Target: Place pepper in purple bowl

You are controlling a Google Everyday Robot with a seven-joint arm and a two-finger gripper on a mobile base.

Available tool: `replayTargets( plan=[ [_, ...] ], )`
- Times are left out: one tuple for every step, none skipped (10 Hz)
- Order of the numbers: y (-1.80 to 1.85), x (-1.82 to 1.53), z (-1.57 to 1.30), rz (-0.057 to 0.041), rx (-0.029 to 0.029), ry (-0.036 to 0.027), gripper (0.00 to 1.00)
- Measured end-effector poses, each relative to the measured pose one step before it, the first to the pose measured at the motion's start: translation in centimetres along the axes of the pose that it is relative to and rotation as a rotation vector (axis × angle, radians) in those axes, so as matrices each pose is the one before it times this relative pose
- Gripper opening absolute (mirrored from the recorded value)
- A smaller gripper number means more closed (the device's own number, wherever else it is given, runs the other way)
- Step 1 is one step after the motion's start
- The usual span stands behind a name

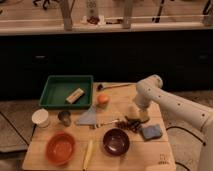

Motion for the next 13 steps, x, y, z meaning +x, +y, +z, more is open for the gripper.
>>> replayTargets(
  plan=[
    [0.325, 0.199, 0.387, -0.00448, -0.00871, -0.00038, 0.80],
    [0.224, 0.053, 0.493, -0.00538, -0.00654, -0.00338, 0.79],
    [0.091, 0.008, 0.294, -0.00379, -0.00315, -0.00335, 0.75],
    [0.139, 0.139, 0.765, -0.00220, 0.00166, -0.01224, 0.56],
    [-0.067, 0.017, 0.158, -0.00116, 0.00553, -0.00791, 0.46],
    [0.007, 0.000, 0.155, -0.00079, -0.00018, -0.00585, 0.35],
    [-0.232, -0.106, 0.197, -0.00812, -0.00127, 0.00391, 0.24],
    [-0.214, -0.107, 0.107, -0.00736, -0.00014, 0.00413, 0.14],
    [0.107, 0.048, -0.030, 0.00124, -0.00146, -0.00062, 0.06],
    [0.102, -0.012, -0.092, 0.00035, -0.00292, -0.00074, 0.00],
    [0.004, -0.013, -0.005, 0.00013, -0.00036, -0.00036, 0.00],
    [-0.013, -0.025, -0.006, -0.00097, 0.00002, 0.00003, 0.00],
    [-0.490, -0.050, -0.502, -0.01499, 0.00849, 0.00986, 0.00]
  ],
)
